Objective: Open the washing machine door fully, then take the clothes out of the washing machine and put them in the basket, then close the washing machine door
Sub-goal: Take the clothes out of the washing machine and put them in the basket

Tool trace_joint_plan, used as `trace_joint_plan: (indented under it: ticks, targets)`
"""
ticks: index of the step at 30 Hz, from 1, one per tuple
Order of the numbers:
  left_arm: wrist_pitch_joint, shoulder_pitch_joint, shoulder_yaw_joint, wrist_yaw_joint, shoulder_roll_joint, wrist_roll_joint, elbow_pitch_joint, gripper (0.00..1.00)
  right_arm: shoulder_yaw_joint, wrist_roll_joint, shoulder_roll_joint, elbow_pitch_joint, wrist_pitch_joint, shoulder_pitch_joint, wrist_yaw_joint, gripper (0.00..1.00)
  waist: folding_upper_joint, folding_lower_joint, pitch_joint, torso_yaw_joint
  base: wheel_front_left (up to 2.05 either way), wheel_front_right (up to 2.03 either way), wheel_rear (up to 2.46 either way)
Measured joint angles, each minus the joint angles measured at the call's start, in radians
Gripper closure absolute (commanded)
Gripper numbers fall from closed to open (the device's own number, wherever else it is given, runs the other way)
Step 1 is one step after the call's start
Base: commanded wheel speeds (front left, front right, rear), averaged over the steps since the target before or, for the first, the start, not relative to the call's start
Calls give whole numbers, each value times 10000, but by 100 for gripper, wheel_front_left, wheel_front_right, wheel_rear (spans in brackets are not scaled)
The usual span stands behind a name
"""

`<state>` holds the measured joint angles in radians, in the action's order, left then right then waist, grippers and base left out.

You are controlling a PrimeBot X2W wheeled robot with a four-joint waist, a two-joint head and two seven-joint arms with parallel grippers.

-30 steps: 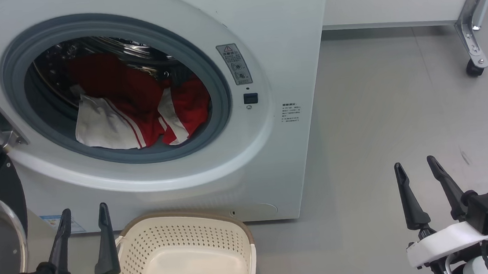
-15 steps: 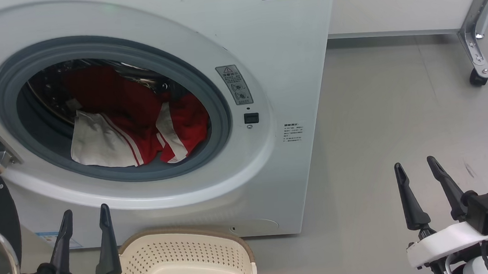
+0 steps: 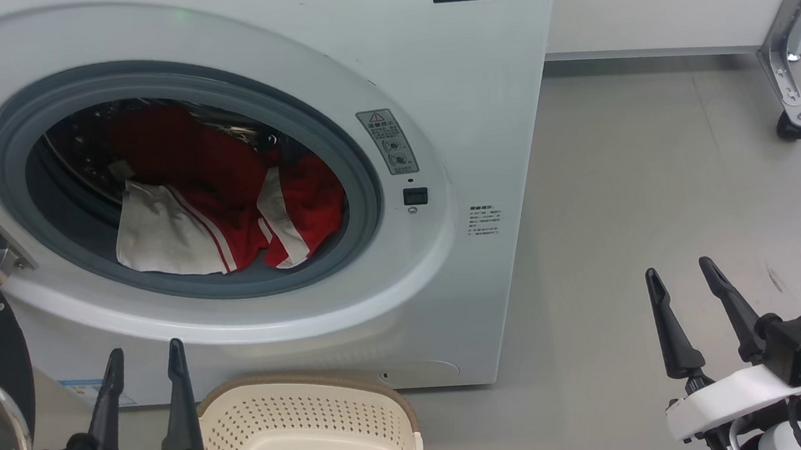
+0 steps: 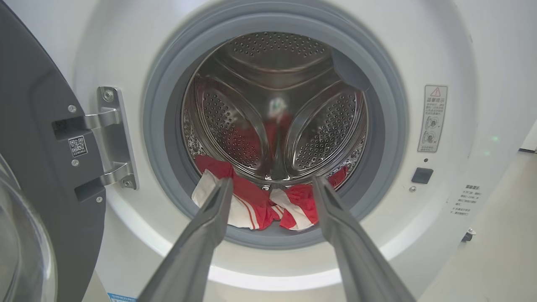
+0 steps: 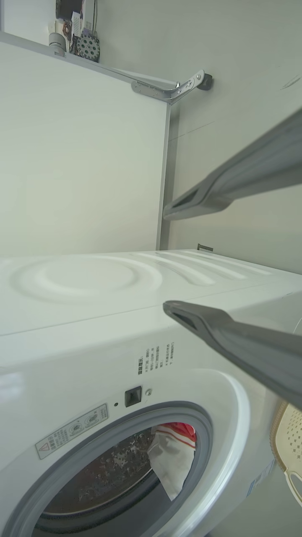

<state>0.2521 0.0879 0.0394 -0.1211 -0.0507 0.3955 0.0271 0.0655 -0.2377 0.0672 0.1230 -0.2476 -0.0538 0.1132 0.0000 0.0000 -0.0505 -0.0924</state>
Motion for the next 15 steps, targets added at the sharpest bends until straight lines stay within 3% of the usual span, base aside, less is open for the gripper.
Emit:
trace_joint_plan:
  ticks: [15]
  targets:
    - [0,32,40,-31,-15,-267,215,0,-13,2,-4,-10,0,0,2,0,0,0,-134,-2,-7,7,0]
